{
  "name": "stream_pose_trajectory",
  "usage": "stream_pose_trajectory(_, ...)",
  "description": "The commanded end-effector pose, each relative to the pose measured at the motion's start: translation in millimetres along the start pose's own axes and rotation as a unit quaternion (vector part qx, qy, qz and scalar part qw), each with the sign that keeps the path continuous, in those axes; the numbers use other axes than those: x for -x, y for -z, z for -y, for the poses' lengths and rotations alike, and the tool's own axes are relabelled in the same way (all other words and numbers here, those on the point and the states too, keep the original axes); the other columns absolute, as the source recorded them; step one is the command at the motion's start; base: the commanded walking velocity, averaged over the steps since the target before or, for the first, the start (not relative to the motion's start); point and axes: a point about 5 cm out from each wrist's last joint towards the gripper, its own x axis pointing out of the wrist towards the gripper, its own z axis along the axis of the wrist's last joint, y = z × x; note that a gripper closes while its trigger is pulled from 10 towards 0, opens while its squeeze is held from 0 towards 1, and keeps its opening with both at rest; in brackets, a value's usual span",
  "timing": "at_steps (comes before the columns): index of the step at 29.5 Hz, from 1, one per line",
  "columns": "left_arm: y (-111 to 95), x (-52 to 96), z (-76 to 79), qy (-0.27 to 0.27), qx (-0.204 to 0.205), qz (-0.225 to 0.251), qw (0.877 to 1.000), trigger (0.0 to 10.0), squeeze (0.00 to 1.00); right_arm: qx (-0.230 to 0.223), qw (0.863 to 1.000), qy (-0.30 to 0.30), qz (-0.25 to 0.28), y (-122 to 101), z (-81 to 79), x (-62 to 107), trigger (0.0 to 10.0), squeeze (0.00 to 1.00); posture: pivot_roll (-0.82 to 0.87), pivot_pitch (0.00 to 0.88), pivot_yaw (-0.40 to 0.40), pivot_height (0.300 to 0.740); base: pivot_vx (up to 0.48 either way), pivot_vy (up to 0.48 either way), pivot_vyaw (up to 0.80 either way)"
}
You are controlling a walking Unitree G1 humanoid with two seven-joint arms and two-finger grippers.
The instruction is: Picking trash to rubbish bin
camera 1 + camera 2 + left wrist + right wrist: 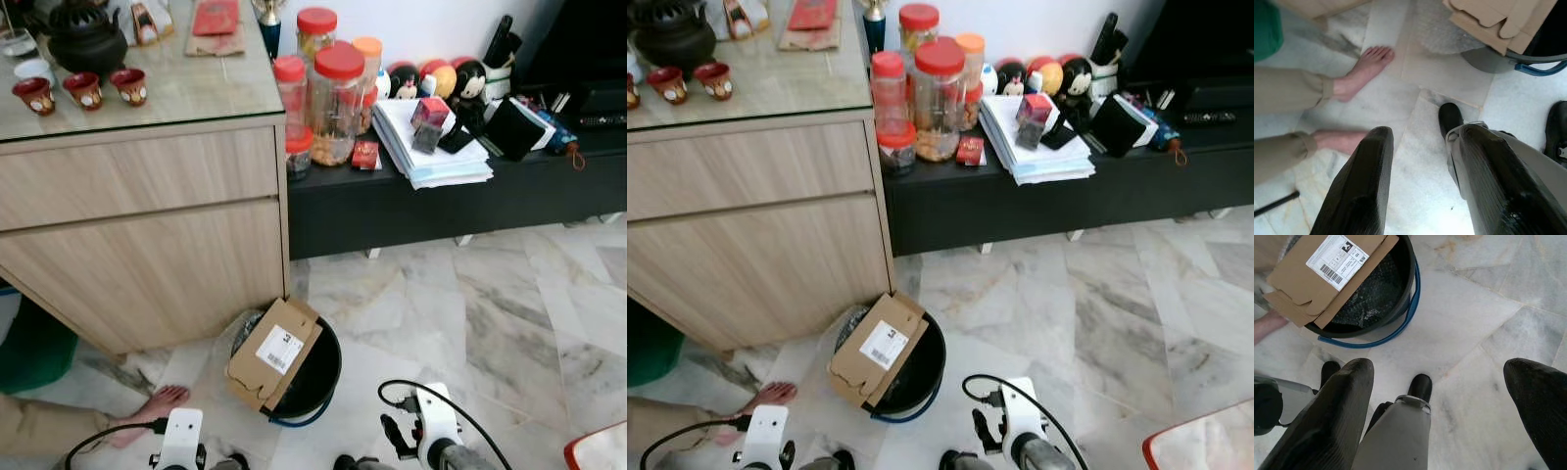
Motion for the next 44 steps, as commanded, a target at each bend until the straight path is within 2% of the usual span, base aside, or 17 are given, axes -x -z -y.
stream_pose_trajectory(1,13.0,2.9,-3.8,-0.013,0.011,-0.029,0.999,10.0,0.00,-0.010,1.000,0.007,-0.008,5.6,1.5,1.6,10.0,0.00,0.02,0.121,-0.031,0.740,0.000,0.000,0.00)
stream_pose_trajectory(4,16.9,3.9,-3.3,-0.014,0.000,-0.039,0.999,10.0,0.00,-0.016,1.000,0.013,-0.013,9.2,1.7,2.5,10.0,0.00,0.01,0.117,-0.027,0.740,0.000,0.000,0.00)
stream_pose_trajectory(9,16.2,3.6,-2.4,-0.016,0.003,-0.041,0.999,10.0,0.00,-0.015,0.999,0.017,-0.025,13.7,2.2,3.4,10.0,0.00,0.03,0.108,-0.033,0.740,0.000,0.000,0.00)
stream_pose_trajectory(44,9.1,1.1,-2.0,-0.006,-0.011,-0.033,0.999,10.0,0.00,-0.031,0.999,0.014,-0.024,13.4,-4.6,1.6,10.0,0.00,0.01,0.037,-0.004,0.740,-0.021,0.000,0.00)
